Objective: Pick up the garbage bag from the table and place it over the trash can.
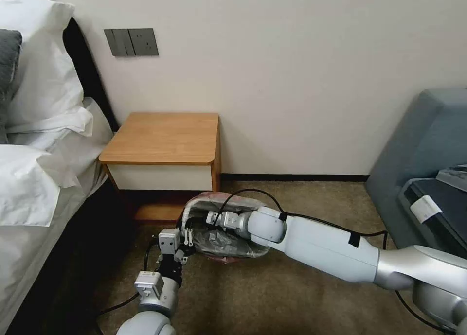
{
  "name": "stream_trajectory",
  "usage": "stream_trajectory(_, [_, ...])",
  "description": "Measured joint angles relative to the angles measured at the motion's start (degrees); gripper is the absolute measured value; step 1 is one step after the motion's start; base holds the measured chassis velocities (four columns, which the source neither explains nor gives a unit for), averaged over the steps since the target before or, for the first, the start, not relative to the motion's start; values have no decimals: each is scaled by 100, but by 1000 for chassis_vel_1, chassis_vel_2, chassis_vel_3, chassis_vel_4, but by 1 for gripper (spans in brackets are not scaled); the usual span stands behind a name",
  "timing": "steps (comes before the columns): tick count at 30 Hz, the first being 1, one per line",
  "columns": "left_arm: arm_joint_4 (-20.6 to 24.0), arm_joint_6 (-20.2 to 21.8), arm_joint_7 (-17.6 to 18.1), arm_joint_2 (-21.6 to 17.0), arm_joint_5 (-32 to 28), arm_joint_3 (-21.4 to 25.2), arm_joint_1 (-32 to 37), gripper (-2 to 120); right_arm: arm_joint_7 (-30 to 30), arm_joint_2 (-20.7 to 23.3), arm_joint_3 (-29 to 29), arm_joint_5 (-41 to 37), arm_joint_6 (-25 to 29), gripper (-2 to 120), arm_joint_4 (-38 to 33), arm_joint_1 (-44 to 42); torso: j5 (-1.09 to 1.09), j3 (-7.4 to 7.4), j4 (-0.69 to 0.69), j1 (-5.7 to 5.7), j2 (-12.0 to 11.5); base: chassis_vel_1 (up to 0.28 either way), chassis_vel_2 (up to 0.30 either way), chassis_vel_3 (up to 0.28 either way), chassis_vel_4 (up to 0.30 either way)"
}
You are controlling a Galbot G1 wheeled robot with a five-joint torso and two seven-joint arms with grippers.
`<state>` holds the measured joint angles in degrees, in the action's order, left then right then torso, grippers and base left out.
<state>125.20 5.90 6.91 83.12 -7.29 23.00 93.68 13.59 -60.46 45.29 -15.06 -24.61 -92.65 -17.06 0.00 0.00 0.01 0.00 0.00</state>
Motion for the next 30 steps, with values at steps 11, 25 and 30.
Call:
stream_trajectory(11, [-121,338,467,-12,-437,117,-98,8,321,1437,-1678,476,438,0,-1899,-1507,1,-1,-4,0,0,0,0,0,0])
stream_trajectory(25, [-80,683,669,-9,-1001,118,-108,8,304,2093,-3596,226,1146,0,-3028,-3448,1,-1,-2,-1,0,0,0,0,0])
stream_trajectory(30, [122,960,877,-6,-1747,223,-43,8,256,2026,-3862,222,1301,0,-3025,-3692,-1,0,-2,-1,0,0,0,0,0])
